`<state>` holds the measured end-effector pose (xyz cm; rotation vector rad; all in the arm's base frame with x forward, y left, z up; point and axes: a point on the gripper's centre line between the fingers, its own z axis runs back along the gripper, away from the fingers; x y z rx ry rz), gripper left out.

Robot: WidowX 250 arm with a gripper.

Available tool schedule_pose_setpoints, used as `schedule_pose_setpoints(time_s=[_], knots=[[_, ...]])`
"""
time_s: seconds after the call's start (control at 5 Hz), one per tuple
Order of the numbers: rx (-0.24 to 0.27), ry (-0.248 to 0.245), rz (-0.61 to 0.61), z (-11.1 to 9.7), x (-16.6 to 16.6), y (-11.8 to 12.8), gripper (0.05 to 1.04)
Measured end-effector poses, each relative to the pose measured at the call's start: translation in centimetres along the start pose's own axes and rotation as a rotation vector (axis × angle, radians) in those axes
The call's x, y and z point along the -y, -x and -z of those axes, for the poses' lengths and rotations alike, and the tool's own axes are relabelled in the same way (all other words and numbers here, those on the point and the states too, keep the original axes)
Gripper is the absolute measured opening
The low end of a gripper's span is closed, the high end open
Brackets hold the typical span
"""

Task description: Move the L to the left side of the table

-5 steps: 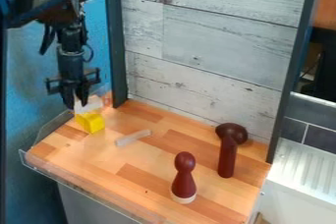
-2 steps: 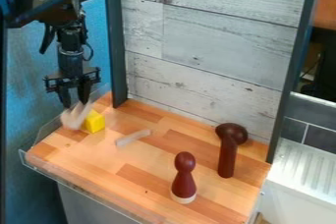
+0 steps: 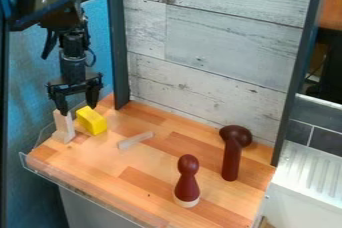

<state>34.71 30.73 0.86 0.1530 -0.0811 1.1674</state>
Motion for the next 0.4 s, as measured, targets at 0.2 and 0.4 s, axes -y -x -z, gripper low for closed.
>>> schedule_pose_setpoints(time_s=[0.2, 0.4], knots=[[-0.012, 0.02, 0.012, -0.1, 0.1, 0.7, 0.992], [0.004, 0.092, 0.017, -2.8, 0.5, 0.9, 0.995]])
